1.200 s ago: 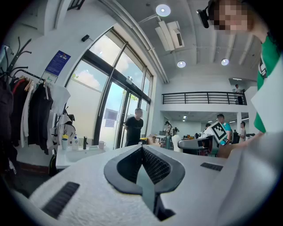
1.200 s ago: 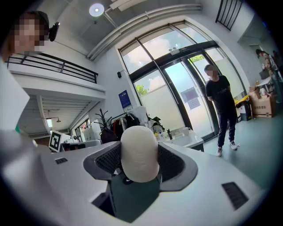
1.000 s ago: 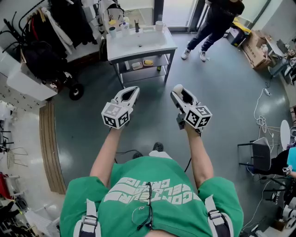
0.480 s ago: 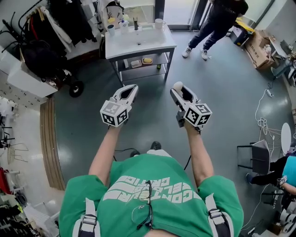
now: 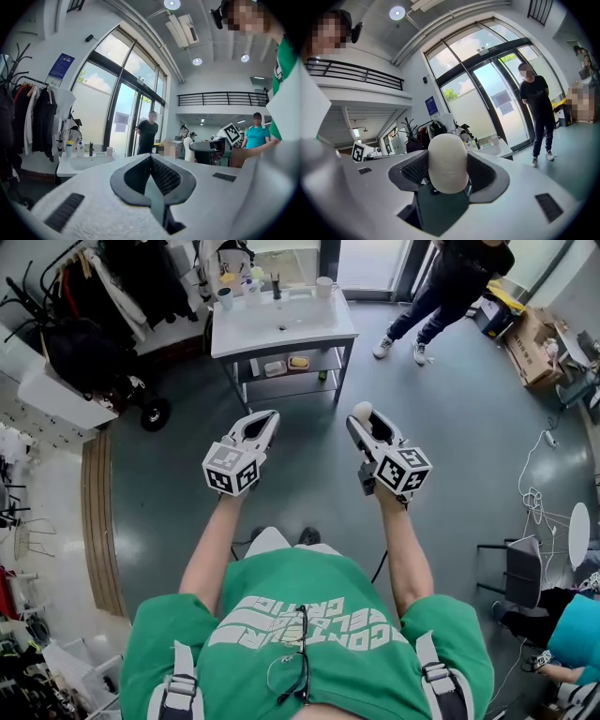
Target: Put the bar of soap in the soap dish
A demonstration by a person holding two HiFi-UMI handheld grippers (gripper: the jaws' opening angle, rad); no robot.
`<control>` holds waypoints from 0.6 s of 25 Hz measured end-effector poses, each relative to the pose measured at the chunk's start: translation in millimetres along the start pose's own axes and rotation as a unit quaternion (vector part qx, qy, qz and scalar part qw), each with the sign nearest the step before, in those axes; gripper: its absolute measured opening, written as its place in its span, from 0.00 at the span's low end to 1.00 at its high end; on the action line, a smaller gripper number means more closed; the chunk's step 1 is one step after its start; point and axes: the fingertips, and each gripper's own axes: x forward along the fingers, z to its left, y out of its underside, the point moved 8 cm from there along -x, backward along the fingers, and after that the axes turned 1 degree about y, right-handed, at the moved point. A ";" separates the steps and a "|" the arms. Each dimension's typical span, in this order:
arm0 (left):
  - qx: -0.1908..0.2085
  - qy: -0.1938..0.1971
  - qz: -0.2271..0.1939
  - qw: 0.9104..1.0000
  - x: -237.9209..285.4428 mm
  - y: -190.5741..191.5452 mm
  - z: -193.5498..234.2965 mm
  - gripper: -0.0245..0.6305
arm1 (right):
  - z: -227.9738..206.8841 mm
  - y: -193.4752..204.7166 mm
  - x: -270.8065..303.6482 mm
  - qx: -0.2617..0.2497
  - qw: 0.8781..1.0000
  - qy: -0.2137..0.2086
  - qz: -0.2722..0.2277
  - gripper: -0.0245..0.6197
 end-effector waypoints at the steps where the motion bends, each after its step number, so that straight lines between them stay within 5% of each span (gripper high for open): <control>1: -0.001 -0.002 0.000 1.000 3.6 0.6 0.8 0.04 | -3.5 -1.4 1.5 0.000 1.000 -0.001 0.000 0.44; 15: -0.008 -0.002 -0.003 1.000 57.8 -0.4 41.0 0.04 | -41.5 -14.0 55.3 -0.004 1.000 -0.004 0.009 0.43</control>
